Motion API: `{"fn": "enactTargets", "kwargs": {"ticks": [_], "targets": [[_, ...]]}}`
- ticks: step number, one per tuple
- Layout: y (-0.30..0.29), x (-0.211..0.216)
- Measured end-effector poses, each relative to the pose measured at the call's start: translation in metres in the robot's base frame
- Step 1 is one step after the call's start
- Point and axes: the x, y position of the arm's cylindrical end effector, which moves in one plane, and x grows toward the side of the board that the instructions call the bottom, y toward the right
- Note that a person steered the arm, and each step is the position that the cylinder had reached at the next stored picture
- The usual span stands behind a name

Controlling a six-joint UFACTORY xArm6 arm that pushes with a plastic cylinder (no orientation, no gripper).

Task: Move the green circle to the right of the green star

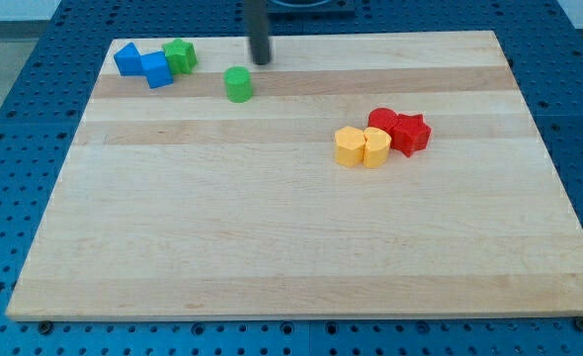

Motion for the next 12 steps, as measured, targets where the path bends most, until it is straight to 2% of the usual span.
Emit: {"fn": "enactTargets", "kwargs": {"ticks": [1,2,4,5,6,7,9,10,11,12], "targets": [[0.03,0.075],[-0.015,0.106],[-0.088,0.064],[-0.073,0.051],[-0.011,0.051],[-0.022,0.031],[-0.114,0.023],[-0.12,0.02],[-0.101,0.059],[-0.095,0.17]]}}
